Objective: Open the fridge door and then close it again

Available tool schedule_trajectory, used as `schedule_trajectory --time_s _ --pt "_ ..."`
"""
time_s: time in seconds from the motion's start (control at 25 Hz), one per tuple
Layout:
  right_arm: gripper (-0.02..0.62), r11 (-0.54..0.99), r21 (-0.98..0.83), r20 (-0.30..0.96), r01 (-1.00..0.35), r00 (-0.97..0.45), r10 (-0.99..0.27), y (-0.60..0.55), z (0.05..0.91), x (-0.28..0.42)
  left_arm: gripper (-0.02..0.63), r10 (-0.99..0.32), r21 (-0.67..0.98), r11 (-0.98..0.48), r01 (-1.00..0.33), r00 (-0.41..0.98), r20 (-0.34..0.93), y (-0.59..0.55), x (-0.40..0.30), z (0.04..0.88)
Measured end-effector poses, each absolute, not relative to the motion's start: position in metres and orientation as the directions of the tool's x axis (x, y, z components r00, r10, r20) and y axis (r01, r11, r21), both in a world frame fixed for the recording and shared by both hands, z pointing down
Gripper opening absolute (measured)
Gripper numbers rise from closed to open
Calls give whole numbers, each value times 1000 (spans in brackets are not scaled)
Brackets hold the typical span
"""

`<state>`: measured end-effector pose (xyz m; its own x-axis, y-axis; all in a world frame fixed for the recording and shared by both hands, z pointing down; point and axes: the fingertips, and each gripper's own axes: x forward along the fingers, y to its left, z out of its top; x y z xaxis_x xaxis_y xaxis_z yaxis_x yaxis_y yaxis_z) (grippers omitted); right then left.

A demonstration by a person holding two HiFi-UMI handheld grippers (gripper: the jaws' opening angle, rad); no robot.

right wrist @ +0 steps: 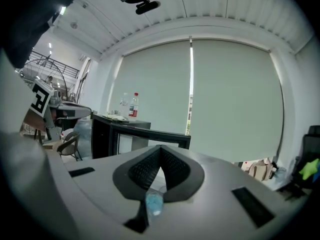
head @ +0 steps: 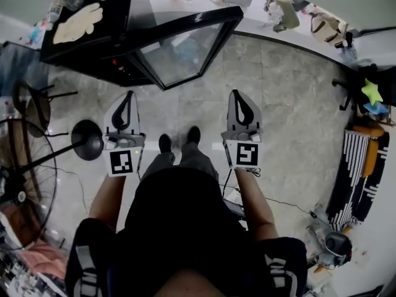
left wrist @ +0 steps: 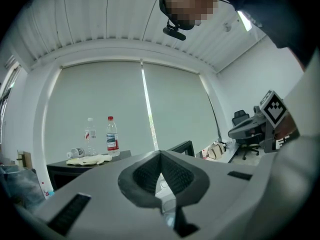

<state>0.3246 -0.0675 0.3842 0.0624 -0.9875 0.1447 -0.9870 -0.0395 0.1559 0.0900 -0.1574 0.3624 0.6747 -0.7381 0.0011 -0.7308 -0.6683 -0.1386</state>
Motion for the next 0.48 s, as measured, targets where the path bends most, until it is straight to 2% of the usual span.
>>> schedule_trajectory --time_s 0.48 --pt "20 -62 112 180 -992 81 -980 -65 392 334 23 -735 -136 -672 -728 678 4 -156 89 360"
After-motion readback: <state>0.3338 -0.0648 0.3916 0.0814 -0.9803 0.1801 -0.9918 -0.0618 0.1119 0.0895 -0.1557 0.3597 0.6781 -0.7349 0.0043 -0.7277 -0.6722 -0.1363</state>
